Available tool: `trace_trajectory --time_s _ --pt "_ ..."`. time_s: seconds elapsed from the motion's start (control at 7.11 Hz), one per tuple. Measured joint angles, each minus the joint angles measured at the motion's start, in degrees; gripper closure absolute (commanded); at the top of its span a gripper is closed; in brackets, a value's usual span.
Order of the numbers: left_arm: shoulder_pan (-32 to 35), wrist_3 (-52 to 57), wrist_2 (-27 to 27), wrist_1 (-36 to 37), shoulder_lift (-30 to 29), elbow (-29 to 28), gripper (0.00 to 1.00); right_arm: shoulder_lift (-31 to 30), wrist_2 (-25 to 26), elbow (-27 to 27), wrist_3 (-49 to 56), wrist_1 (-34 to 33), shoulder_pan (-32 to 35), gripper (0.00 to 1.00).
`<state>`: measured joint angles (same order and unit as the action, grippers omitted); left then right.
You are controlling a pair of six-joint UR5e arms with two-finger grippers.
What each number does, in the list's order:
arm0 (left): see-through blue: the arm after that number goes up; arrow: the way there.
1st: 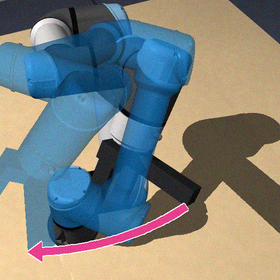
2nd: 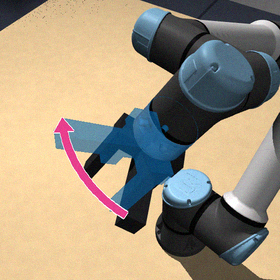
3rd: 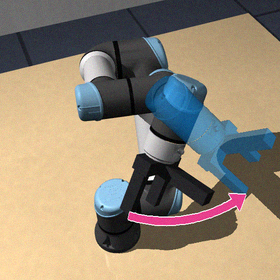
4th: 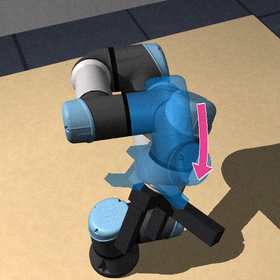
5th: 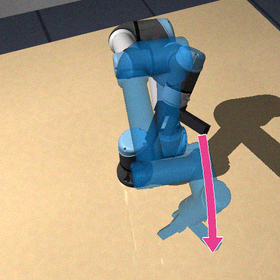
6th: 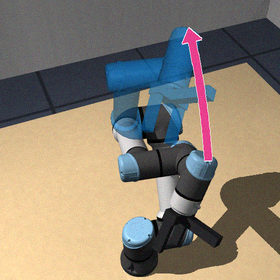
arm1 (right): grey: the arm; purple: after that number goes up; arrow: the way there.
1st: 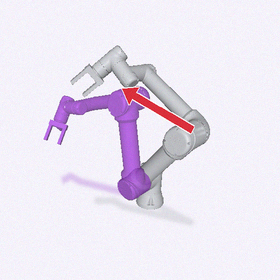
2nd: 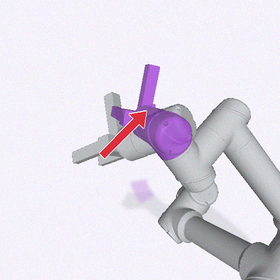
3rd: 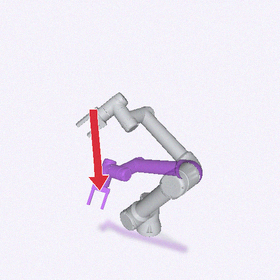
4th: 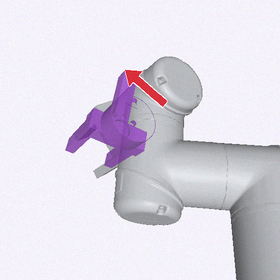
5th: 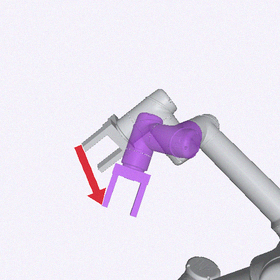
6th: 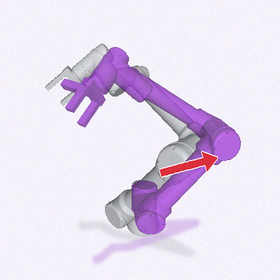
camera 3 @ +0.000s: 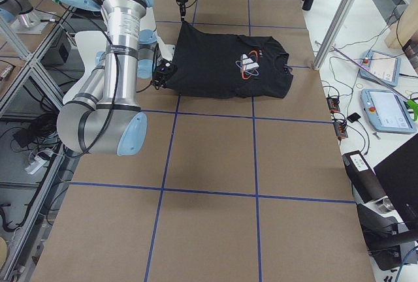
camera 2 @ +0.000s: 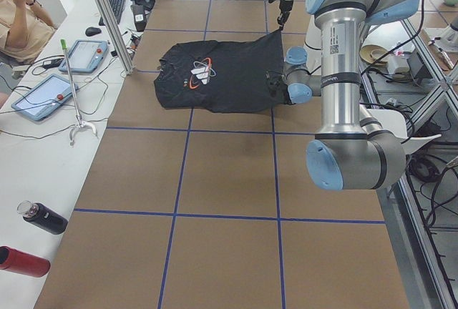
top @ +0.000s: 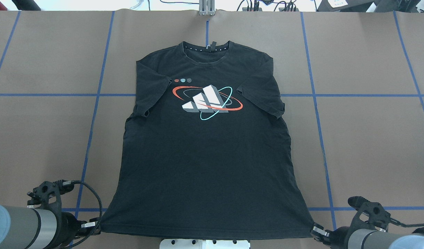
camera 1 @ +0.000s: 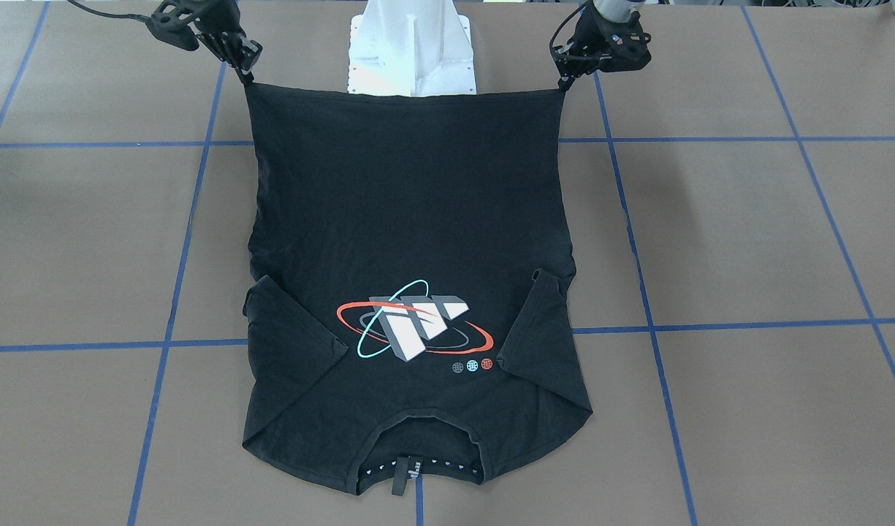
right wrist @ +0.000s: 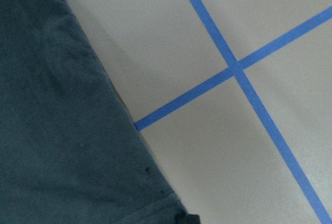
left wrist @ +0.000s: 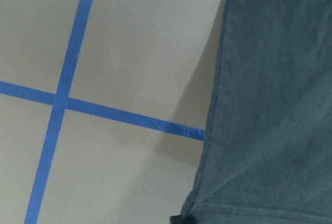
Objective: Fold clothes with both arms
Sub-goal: 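Lift both hem corners and fold them up toward the collar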
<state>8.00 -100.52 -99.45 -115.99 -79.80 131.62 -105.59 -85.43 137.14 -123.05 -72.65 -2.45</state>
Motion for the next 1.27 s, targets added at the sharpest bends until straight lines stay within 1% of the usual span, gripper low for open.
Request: trace_trajectory --time_s 0.14,0.28,0.42,0.56,0.7,0.84,0.98,1.13,1.27 --pt "0.8 0.0 -2.0 0.0 0.1 1.7 1.0 -0.5 -1.9 1.2 0.0 0.0 1.5 1.0" --pt "2.6 0.2 -4.6 0.0 -0.3 3.1 1.0 -0.3 -5.9 1.8 0.2 0.0 5.7 1.0" --pt "6.0 1.3 -7.4 0.1 -1.3 3.7 1.0 0.9 -12.1 1.5 0.6 0.0 11.8 1.0" --pt "11.2 3.6 -10.1 0.7 -3.5 3.1 1.0 3.6 -17.7 0.1 1.8 -1.0 17.9 1.0" --pt "17.6 5.9 -13.1 2.5 -7.1 1.4 1.0 9.3 -21.9 -2.3 4.6 -5.2 24.2 1.0" --pt "23.0 9.4 -15.2 4.2 -10.8 -1.5 1.0 18.0 -25.6 -5.6 8.8 -13.4 30.5 1.0" --pt "27.5 15.0 -16.1 5.1 -14.3 -5.3 1.0 26.5 -28.2 -9.3 13.7 -21.7 35.6 1.0" --pt "31.7 20.2 -16.5 5.5 -17.0 -9.1 1.0 31.5 -29.1 -12.9 17.9 -26.3 39.1 1.0" --pt "35.0 24.4 -16.6 5.6 -18.8 -12.2 1.0 33.9 -29.4 -16.3 21.7 -28.0 41.9 1.0"
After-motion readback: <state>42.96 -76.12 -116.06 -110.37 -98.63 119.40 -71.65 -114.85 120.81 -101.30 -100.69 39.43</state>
